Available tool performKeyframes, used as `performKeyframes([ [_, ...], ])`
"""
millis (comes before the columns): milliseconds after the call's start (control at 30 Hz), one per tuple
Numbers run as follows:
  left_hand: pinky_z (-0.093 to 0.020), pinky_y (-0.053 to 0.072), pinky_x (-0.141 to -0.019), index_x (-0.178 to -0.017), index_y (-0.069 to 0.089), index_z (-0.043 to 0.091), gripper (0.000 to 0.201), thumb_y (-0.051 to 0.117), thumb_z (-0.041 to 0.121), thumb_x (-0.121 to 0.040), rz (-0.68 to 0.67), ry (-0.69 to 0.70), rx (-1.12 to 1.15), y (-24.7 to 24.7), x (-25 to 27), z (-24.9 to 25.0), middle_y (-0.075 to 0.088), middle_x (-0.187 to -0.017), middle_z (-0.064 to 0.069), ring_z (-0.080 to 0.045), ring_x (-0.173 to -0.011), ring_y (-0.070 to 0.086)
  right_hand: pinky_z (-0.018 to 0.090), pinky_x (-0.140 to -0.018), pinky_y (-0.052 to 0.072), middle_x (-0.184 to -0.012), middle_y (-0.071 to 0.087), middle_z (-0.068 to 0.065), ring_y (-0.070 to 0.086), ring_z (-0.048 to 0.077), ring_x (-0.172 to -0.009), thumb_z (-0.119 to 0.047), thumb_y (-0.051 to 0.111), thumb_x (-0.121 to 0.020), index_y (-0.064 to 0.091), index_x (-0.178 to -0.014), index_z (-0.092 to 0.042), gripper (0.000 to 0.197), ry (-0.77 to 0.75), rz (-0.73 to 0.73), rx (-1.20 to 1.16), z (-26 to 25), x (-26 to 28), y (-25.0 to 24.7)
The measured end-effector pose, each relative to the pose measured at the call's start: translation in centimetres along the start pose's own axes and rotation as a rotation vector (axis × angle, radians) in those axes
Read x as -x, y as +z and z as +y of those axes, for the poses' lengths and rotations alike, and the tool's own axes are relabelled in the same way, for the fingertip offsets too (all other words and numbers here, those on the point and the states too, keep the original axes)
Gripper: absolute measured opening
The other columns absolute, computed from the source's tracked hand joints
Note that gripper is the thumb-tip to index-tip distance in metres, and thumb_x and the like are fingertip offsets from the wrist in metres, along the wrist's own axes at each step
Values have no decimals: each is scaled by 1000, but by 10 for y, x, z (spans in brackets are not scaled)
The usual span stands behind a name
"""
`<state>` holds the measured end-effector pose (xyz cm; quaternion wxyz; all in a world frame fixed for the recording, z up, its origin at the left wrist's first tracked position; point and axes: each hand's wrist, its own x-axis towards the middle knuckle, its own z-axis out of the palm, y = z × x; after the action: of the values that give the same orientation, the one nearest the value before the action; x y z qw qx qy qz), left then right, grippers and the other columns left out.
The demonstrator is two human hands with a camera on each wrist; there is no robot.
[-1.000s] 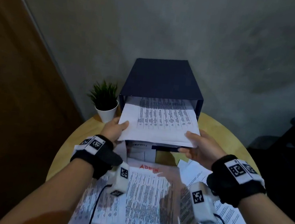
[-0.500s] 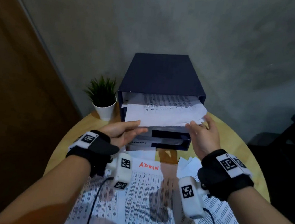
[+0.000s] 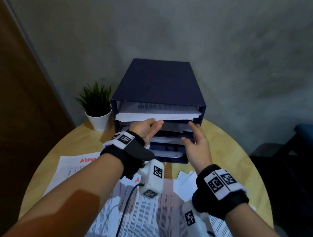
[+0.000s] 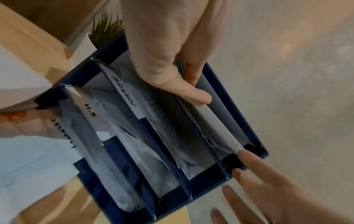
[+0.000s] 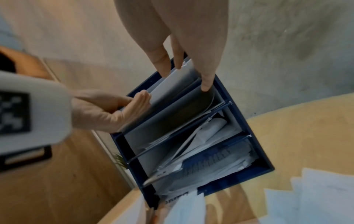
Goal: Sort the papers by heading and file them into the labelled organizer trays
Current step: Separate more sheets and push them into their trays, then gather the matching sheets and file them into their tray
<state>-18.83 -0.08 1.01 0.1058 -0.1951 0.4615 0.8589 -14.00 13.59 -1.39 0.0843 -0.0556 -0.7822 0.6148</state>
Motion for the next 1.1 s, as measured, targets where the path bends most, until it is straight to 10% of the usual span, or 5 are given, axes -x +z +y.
performKeyframes([
  [500,-21,52,-77,-116,53,-16,35,32,8,-102,154,66,-482,23,-49,16,58,-129,-22,-29,-121,57,47,-119,4,-161,-10,-3,-13,20,-149,-15,44,-95,2,-152,-24,71,-92,-209,742,14,-7,6],
  [633,-18,56,-54,-110,59,-10,27,45,9,-96,210,223,-790,16,-60,22,68,-113,-18,-29,-106,67,49,-119,2,-161,-11,-3,-14,20,-148,-17,43,-96,0,-152,-23,72,-67,-218,786,15,-9,3],
  [733,-34,57,-78,-83,64,3,20,51,16,-92,257,306,-985,9,-66,27,69,-111,-18,-30,-97,69,49,-119,2,-161,-13,-3,-15,20,-148,-17,43,-96,1,-152,-24,70,-54,-225,792,17,-7,2],
  [900,-18,44,-40,-55,51,8,39,50,15,-93,272,367,-1060,4,-57,23,55,-32,3,-3,-23,47,47,-119,7,-161,-7,-2,-11,22,-149,-14,43,-95,5,-152,-23,69,-32,-265,740,28,0,2],
  [1100,-19,48,-46,-55,53,15,39,57,30,-92,217,253,-1025,-58,-24,3,50,-35,5,-5,-29,46,18,-102,31,-156,25,5,32,19,-141,-17,46,-97,25,-149,-16,56,203,-463,496,49,30,11],
])
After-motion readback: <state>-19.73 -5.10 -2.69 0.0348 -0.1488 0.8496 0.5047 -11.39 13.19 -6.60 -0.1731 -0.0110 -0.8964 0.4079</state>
